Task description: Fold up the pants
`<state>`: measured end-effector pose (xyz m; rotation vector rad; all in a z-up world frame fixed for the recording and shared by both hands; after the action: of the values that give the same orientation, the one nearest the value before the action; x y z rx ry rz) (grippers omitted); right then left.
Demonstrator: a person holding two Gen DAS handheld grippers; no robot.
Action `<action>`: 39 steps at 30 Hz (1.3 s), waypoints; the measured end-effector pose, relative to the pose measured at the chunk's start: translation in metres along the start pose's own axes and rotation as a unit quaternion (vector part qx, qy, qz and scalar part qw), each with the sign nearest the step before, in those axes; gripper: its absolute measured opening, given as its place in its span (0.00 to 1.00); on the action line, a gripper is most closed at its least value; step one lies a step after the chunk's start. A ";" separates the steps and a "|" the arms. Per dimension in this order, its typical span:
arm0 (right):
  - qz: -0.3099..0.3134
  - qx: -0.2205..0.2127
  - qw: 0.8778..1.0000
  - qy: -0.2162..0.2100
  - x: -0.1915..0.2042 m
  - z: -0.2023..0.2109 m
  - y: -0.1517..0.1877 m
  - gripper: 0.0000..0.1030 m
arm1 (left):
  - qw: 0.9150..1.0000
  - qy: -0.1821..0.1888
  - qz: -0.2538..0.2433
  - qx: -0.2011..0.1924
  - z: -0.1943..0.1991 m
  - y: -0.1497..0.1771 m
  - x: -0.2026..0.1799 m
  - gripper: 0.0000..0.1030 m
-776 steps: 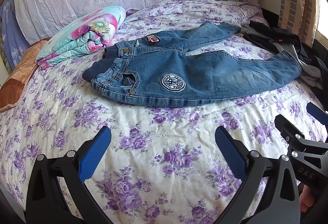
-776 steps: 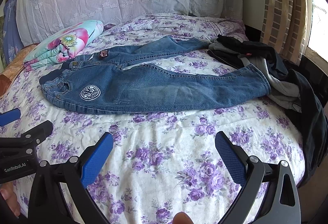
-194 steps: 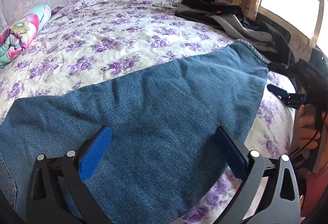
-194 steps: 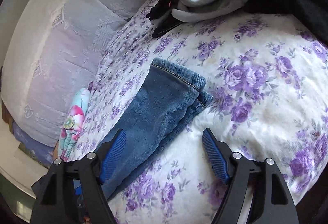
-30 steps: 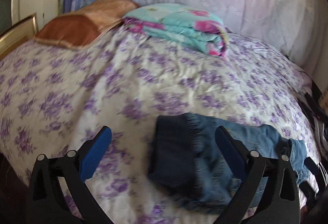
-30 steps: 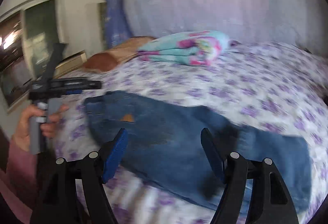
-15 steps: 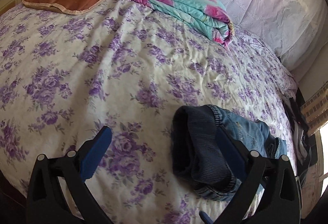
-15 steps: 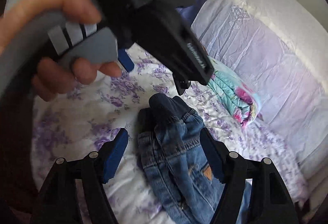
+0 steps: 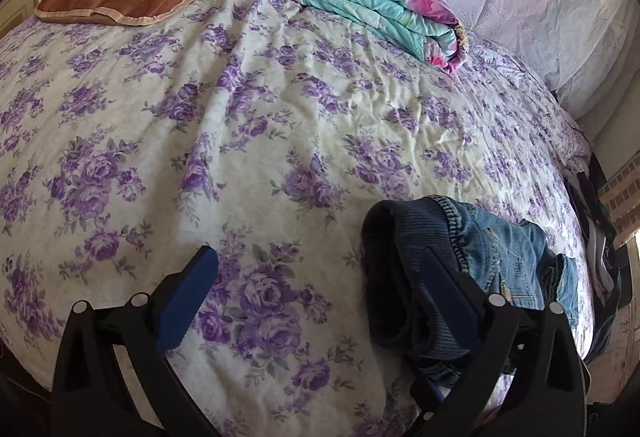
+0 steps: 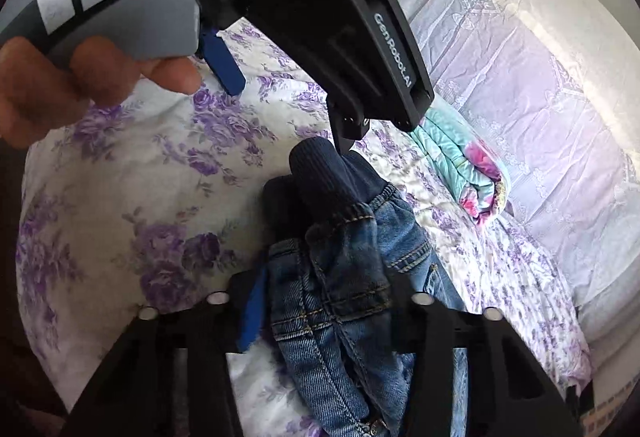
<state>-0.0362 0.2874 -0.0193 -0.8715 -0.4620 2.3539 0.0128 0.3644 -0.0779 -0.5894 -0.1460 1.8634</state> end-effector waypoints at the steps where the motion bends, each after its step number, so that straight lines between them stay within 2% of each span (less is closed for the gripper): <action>1: -0.004 -0.003 1.000 -0.001 -0.002 0.002 0.001 0.36 | 1.000 0.004 -0.001 0.001 0.000 0.000 -0.001 0.96; 4: -0.025 -0.015 1.000 -0.009 -0.011 0.006 0.002 0.32 | 0.999 0.037 0.008 0.010 0.001 0.001 -0.002 0.96; 8: -0.058 -0.051 0.997 -0.009 -0.019 0.022 0.009 0.32 | 0.991 0.128 0.035 0.028 0.009 0.006 -0.005 0.96; 10: -0.074 -0.066 0.995 -0.011 -0.025 0.028 0.012 0.31 | 0.984 0.170 0.039 0.042 0.013 0.008 -0.011 0.96; 14: -0.095 -0.093 0.991 -0.008 -0.031 0.037 0.018 0.31 | 0.973 0.219 0.035 0.068 0.010 0.008 -0.025 0.96; 18: -0.086 -0.099 0.991 0.004 -0.020 0.045 0.022 0.31 | 0.952 0.283 0.026 0.111 -0.001 0.013 -0.049 0.96; 20: -0.086 -0.100 0.991 0.007 -0.019 0.045 0.024 0.31 | 0.950 0.288 0.017 0.115 -0.004 0.014 -0.058 0.96; 23: -0.091 -0.103 0.990 0.006 -0.018 0.050 0.027 0.31 | 0.956 0.274 0.028 0.105 -0.016 0.010 -0.061 0.94; 24: -0.090 -0.105 0.990 0.006 -0.018 0.053 0.028 0.32 | 0.954 0.279 0.031 0.105 -0.021 0.009 -0.061 0.69; 25: -0.090 -0.105 0.990 0.006 -0.018 0.054 0.029 0.32 | 0.948 0.295 0.030 0.115 -0.025 0.009 -0.063 0.47; 26: -0.091 -0.102 0.991 0.005 -0.020 0.052 0.031 0.32 | 0.942 0.310 0.036 0.123 -0.027 0.008 -0.062 0.46; 28: -0.092 -0.101 0.991 0.007 -0.024 0.049 0.029 0.37 | 0.942 0.311 0.039 0.118 -0.027 0.007 -0.063 0.42; 31: -0.077 -0.108 0.990 0.044 -0.019 0.060 0.030 0.60 | 0.944 0.307 0.035 0.113 -0.021 0.008 -0.065 0.39; 35: -0.036 -0.148 0.985 0.079 -0.007 0.083 0.022 0.65 | 0.944 0.305 0.040 0.119 -0.017 0.005 -0.069 0.38; 39: 0.012 -0.122 0.985 0.124 0.002 0.062 0.014 0.65 | 0.940 0.316 0.037 0.127 -0.013 0.003 -0.070 0.38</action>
<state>-0.0853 0.2705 0.0178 -1.2706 -0.6464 2.1999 0.0334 0.2975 -0.0674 -0.9860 0.5385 1.6410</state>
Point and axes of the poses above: each gripper's, at about its wrist camera, not at the fingertips, and z roughly against the way its jaws point, x to its left, y to its underside, the point moved 5 cm from there along -z, roughly the way its jaws point, and after that the axes turned 10 degrees about x, right-handed, at the moved point
